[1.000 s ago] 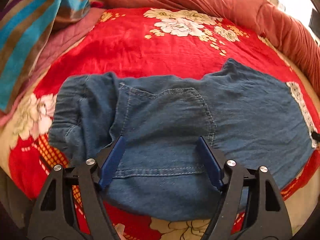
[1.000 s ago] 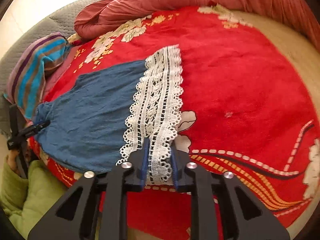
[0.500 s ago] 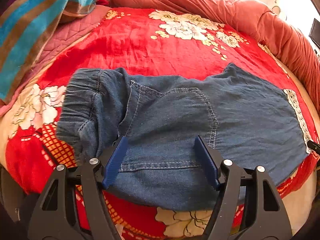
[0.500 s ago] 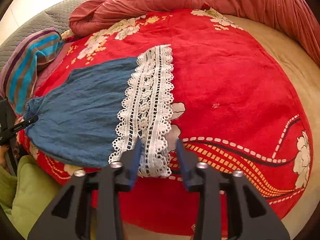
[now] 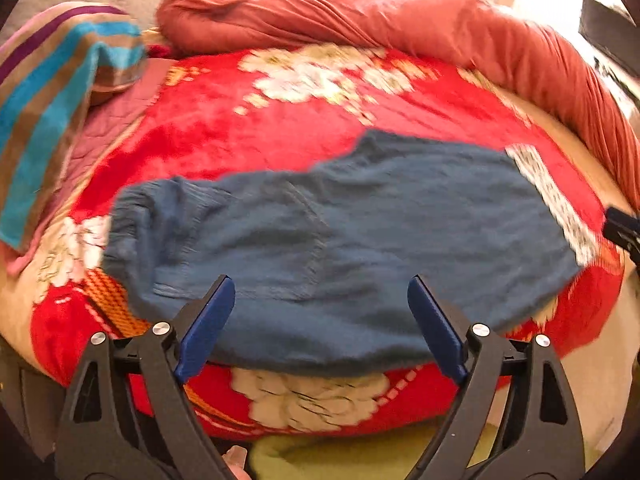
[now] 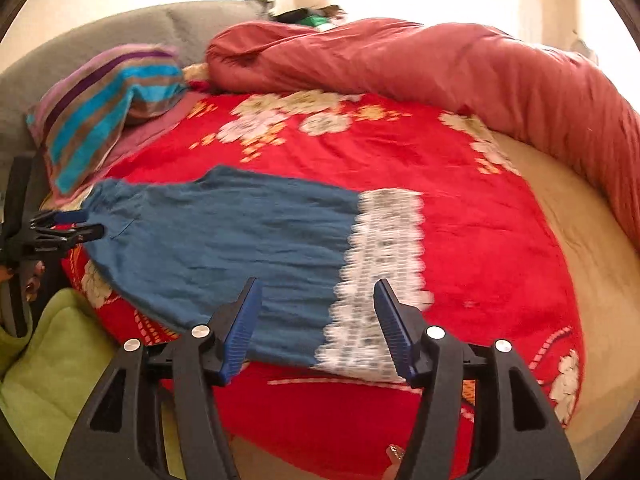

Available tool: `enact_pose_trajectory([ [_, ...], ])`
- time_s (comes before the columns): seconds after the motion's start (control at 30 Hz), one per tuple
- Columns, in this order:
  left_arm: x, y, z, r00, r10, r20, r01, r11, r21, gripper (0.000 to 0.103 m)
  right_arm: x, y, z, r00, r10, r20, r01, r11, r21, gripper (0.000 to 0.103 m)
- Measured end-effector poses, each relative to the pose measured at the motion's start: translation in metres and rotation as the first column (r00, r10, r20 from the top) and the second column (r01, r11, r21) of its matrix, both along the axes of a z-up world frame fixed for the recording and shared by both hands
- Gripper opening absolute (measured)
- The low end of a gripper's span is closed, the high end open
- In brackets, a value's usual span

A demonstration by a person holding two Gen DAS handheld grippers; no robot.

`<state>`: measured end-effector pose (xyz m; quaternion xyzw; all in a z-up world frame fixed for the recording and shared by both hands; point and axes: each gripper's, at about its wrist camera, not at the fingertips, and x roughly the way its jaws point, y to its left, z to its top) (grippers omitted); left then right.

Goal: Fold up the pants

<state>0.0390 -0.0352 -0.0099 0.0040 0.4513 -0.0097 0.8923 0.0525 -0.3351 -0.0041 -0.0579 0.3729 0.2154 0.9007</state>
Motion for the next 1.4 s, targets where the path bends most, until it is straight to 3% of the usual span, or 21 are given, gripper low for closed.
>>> enact_pose_trajectory([
  [0.2,0.0,-0.013,-0.032,0.995,-0.016,-0.1,0.025,0.996,0.089,0.084,-0.001,0.03,-0.023,0.995,0.063,-0.074,-0.062,0.998,0.016,0.057],
  [0.33,-0.002,-0.003,-0.043,0.992,-0.009,-0.125,0.015,0.999,0.049,0.084,0.004,0.039,-0.033,0.993,0.063,-0.104,-0.063,0.998,0.005,0.057],
  [0.43,-0.002,-0.002,-0.045,0.992,-0.013,-0.125,0.018,0.999,0.04,0.084,0.01,0.038,-0.053,0.985,0.016,-0.174,-0.027,0.998,-0.059,0.057],
  [0.5,-0.004,0.0,-0.045,0.993,-0.015,-0.12,0.017,1.0,0.018,0.084,0.011,0.034,-0.062,0.979,0.004,-0.203,-0.013,0.999,-0.042,0.057],
  [0.63,-0.006,0.004,-0.04,0.995,-0.007,-0.098,0.004,1.0,-0.031,0.084,0.007,0.031,-0.056,0.982,0.013,-0.187,-0.018,1.0,-0.025,0.057],
  [0.73,-0.01,0.003,-0.03,0.998,-0.008,-0.062,0.006,1.0,-0.026,0.084,0.003,0.022,-0.041,0.989,0.019,-0.149,-0.012,0.999,0.041,0.057],
  [1.0,-0.017,-0.008,0.001,0.999,-0.03,0.031,0.031,0.999,-0.027,0.093,0.004,-0.003,-0.016,0.994,-0.031,-0.101,0.04,0.995,0.09,0.057],
  [1.03,-0.019,-0.009,0.003,0.999,-0.032,0.036,0.033,0.999,-0.025,0.093,0.004,-0.005,-0.015,0.994,-0.034,-0.1,0.043,0.995,0.094,0.059],
  [1.07,-0.02,-0.011,0.006,0.998,-0.037,0.044,0.038,0.999,-0.021,0.093,0.004,-0.006,-0.013,0.995,-0.04,-0.095,0.049,0.994,0.096,0.068],
  [1.1,-0.02,-0.013,0.008,0.998,-0.041,0.052,0.042,0.999,-0.014,0.093,0.002,-0.006,-0.012,0.995,-0.046,-0.085,0.055,0.994,0.099,0.085],
  [1.4,-0.024,-0.027,0.02,0.995,-0.067,0.078,0.065,0.998,0.02,0.093,-0.003,-0.016,0.005,0.997,-0.079,-0.026,0.082,0.99,0.113,0.091],
])
